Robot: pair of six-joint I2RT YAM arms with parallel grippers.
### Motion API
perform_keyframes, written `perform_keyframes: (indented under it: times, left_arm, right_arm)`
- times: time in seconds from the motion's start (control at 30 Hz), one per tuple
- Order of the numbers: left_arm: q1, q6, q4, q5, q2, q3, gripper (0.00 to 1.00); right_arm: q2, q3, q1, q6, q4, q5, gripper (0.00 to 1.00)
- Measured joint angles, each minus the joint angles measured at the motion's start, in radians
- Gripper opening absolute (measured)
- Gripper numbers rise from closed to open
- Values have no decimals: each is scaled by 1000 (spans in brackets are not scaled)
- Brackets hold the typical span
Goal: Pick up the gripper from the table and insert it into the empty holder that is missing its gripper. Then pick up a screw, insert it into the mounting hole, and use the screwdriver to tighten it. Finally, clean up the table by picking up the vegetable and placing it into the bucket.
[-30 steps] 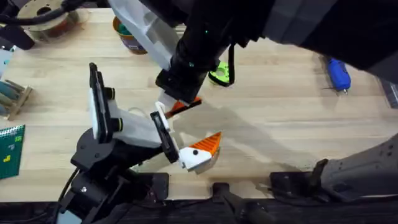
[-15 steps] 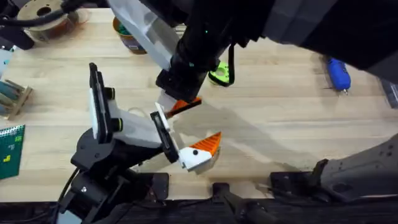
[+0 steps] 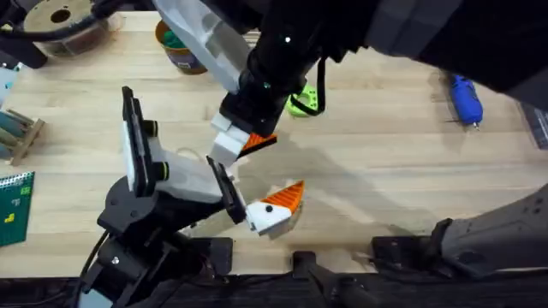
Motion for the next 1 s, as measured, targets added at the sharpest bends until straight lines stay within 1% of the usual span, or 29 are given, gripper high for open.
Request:
perform_keyframes:
  times: [0.07,0.17,0.33,0.5,0.67,0.8,1.0]
  left_arm:
    - [0,1,0,0,0,0,985]
    - [0,2,0,0,0,0,986]
    - [0,4,0,0,0,0,986]
    - [0,5,0,0,0,0,985]
    - [0,7,0,0,0,0,985]
    - [0,7,0,0,0,0,985]
    - [0,7,0,0,0,0,985]
  right_arm:
    - [-4,0,-3,0,-13,-3,851]
    - [-43,0,-41,0,-88,-11,854]
    - [-116,0,-117,-24,-143,-26,856]
    - [-179,0,-169,-103,-204,-107,857]
    - [-214,-3,-231,-162,-263,-180,859]
    - [-267,-61,-286,-184,-259,-216,859]
    - [-381,-215,-349,-194,-210,-265,860]
